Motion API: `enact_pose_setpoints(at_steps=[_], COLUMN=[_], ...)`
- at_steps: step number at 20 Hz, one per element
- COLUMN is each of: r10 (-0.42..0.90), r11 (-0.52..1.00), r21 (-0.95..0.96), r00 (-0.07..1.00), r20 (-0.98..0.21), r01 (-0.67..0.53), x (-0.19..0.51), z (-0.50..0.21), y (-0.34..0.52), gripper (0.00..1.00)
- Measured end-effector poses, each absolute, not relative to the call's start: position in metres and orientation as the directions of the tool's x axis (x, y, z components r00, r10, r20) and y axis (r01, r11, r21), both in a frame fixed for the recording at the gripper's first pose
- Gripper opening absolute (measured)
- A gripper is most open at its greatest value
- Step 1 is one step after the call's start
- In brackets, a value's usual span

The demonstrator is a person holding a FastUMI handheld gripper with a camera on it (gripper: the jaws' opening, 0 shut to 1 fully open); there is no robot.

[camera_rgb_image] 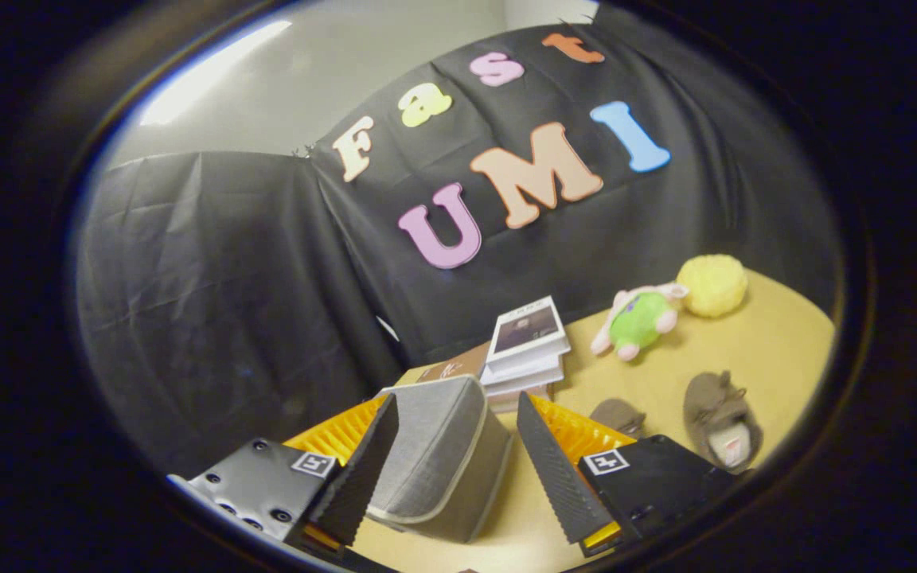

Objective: Open the storage box then place both shoes into the box .Put the left shoe in first, then the right shoe, with the right side of both shoes facing outward in a uniform manner.

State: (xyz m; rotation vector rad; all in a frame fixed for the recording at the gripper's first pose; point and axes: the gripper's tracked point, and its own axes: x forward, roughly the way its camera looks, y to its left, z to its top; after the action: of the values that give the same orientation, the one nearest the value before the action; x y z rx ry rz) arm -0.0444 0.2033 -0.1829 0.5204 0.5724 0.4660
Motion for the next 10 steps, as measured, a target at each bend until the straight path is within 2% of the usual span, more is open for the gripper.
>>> enact_pose_setpoints(at_steps=[4,10], r10=[0.599,0.699], r11=[0.697,0.491], r21=[0.696,0.868], r00=[0.673,0.562], r20=[-0.434,-0.442], r01=[-0.172,0.071], x=[-0.063,-0.093], z=[-0.215,-0.252], y=[0.221,0.247], gripper=[0.98,1.00])
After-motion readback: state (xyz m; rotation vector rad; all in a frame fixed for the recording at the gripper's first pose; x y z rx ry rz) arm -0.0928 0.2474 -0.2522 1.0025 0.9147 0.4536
